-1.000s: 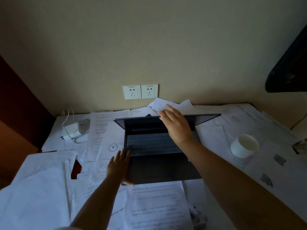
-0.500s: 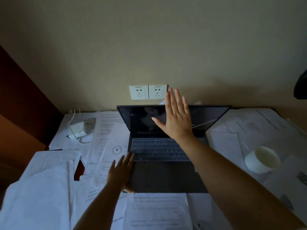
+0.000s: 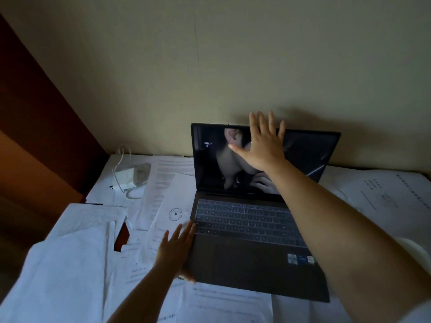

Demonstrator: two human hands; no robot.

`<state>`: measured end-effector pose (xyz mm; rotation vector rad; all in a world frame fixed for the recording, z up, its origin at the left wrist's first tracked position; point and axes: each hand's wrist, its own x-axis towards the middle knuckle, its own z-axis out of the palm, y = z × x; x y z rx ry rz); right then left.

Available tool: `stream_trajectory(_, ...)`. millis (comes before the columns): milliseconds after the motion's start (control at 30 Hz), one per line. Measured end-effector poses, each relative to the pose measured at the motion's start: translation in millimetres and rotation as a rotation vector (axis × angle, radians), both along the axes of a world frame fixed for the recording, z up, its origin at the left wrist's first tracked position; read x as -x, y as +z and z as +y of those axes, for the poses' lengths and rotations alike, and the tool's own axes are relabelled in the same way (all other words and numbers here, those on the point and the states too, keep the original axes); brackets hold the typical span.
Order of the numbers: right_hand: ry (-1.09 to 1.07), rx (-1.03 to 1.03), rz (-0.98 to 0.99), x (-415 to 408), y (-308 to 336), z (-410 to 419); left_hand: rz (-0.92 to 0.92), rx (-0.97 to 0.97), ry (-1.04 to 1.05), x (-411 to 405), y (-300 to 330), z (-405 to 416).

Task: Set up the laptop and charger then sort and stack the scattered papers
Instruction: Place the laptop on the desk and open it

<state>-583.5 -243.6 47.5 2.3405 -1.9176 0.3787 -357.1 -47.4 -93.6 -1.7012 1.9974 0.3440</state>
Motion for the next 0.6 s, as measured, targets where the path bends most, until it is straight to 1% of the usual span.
stream_trajectory(133, 0.009, -0.018, -0.005, 2.4, -3.2, -16.1, -0.028, 0.0, -0.005, 0.3, -1.2, -1.1)
stream_trajectory(233, 0.023, -0.01, -0.057, 2.8, -4.6, -21.5, -0.045, -0.008, 0.002, 2.2, -1.4, -1.6)
stream_trajectory(400, 0.047, 0.135, -0.09, 5.0, -15.4, -10.3, -0.06, -0.043, 0.003, 5.7, 5.5, -3.1)
stream_trajectory(533, -0.045, 0.196, 0.012, 13.3, -27.1, 10.6, -0.099, -0.03, -0.01, 6.5, 6.6, -5.2)
stream_trajectory(600, -0.093, 0.191, 0.055, 12.8, -27.1, 18.4, -0.111, -0.038, -0.019, 6.4, 5.6, -7.0)
